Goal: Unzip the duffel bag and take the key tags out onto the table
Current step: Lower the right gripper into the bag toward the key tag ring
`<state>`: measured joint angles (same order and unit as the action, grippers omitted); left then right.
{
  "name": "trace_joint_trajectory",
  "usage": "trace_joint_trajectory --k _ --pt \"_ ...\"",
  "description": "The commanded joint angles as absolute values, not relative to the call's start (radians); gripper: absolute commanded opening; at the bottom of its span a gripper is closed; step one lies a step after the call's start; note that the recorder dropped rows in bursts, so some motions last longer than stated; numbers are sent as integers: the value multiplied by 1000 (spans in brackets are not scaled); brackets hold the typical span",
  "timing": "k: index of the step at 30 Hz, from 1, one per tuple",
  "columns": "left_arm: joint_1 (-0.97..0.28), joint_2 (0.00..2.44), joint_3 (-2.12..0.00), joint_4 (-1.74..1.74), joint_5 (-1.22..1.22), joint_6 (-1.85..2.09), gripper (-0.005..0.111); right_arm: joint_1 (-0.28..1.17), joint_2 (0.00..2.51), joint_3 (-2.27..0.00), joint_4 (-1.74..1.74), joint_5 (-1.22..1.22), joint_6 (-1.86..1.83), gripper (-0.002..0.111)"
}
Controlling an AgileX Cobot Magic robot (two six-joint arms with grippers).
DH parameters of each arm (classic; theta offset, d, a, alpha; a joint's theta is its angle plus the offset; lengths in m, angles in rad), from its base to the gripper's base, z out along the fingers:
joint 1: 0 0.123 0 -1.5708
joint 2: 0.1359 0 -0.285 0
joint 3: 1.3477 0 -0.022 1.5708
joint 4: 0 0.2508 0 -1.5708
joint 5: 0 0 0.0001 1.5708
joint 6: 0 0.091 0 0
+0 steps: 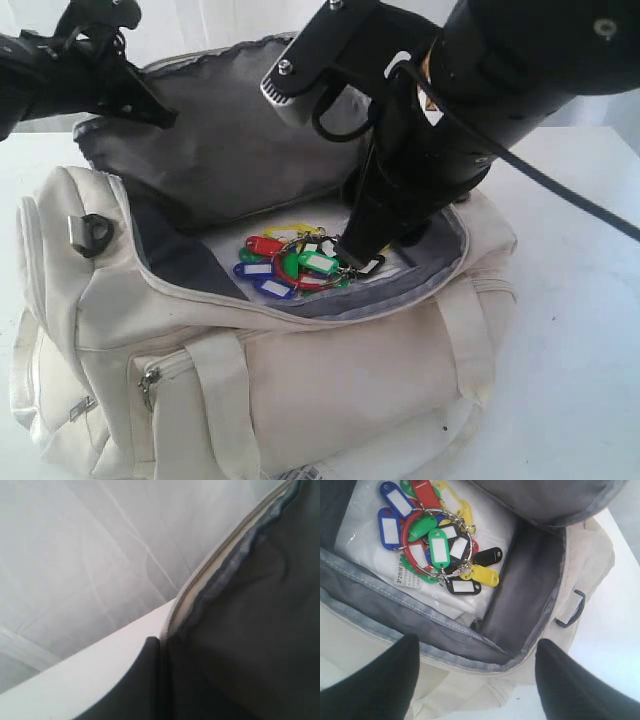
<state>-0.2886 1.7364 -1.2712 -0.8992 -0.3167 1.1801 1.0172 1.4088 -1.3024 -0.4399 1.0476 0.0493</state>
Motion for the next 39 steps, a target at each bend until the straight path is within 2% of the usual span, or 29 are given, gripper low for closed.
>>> trace_joint_trajectory --k 1,6,8,9,13,15,16,18,20,21,22,24,32,34,35,36,37,38,39 --pt "-230 1767 -1300 -961 -162 1210 23 1015 1398 -1304 -446 1054 57 62" --pt "-220 1768 -1304 -961 -103 1210 81 1015 1398 -1304 -446 1054 57 62" --pt "-220 1739 -1304 -961 -118 1208 92 1015 1398 -1304 -446 1054 57 62" --pt "-220 1724 -1304 -961 -120 1208 92 1015 1398 -1304 -446 1054 57 62" --pt "-220 1603 -1304 -982 -76 1206 87 1015 1398 -1304 -446 1058 57 62" --pt "-220 1525 -1304 -1010 73 1169 82 1015 1398 -1304 -446 1058 57 62" --pt "-220 1466 -1304 -997 227 1132 77 1015 1398 -1304 -446 1058 57 62" --pt "-220 1393 -1304 -855 476 989 57 1015 1398 -1304 -450 1040 51 62" --pt "-220 1340 -1304 -622 676 778 26 1015 1398 -1304 -468 1019 48 62" --pt "-220 1315 -1304 -474 793 661 6 1015 1398 -1304 -485 1007 48 62" --pt "-220 1302 -1304 -381 879 589 1 1015 1398 -1304 -496 998 50 62" --pt "-222 1276 -1293 -295 1009 508 0 1015 1398 -1304 -498 985 77 62" --pt "-222 1210 -1122 -330 815 495 0 1015 1409 -1284 -440 978 169 62" --pt "-222 1210 -1085 -357 818 482 0 1015 1409 -1278 -436 963 155 59" --pt "-222 1207 -1080 -393 851 458 0 1015 1409 -1278 -440 961 155 55" --pt "-222 1200 -1081 -460 890 474 0 1010 1409 -1278 -460 937 144 46" --pt "-222 1196 -1083 -480 890 482 0 1003 1409 -1278 -461 924 136 41" --pt "-222 1186 -1090 -487 890 491 0 978 1418 -1278 -461 891 112 27" --pt "-222 1179 -1090 -487 890 493 0 962 1428 -1278 -461 882 98 21"
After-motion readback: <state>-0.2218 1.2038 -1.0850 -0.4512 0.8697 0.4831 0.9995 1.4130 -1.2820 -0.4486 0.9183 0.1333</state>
